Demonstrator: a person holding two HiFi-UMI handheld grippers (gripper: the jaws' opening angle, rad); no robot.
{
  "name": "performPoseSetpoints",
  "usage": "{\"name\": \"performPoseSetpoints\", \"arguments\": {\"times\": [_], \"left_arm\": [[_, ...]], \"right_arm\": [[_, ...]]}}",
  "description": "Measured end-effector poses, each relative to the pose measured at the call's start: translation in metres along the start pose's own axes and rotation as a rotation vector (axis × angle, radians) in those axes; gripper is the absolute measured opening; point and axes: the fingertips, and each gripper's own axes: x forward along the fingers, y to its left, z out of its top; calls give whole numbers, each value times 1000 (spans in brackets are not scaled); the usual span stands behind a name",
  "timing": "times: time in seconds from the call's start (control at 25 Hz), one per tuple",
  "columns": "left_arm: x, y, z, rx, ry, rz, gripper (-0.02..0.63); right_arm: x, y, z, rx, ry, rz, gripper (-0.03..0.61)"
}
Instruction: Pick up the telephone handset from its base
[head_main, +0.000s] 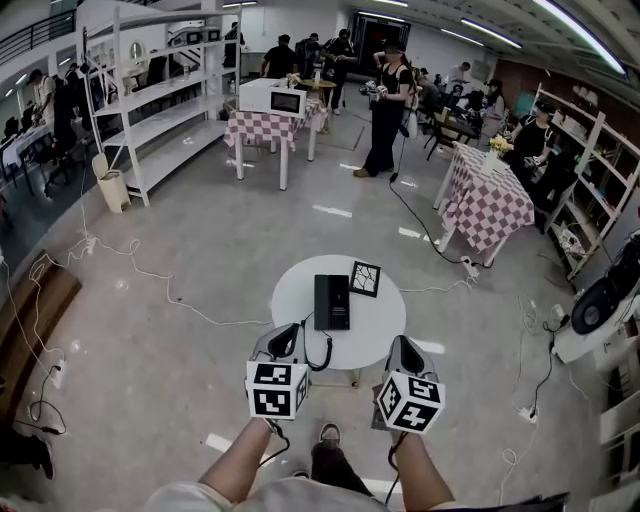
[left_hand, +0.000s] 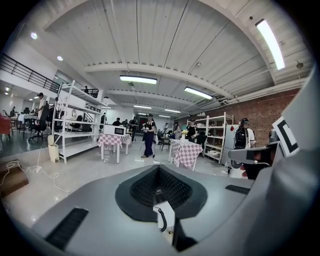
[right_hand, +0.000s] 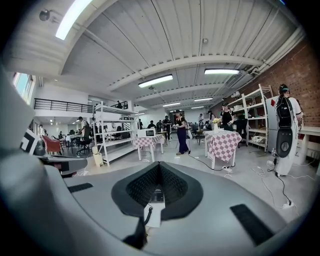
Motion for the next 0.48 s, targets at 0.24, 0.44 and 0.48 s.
{"name": "performPoseSetpoints", "arguments": {"times": [0.24,0.44,0.48], "left_arm": [[15,4,-4,-33,3,7,17],[38,6,4,-36,-11,14,17],[43,5,4,-38,-8,14,17]], "right_arm": [[15,-6,2,-10,-2,-4,23],[38,-16,11,-8,-11,-1,21],[42,-18,10,-6,-9,-2,23]]}}
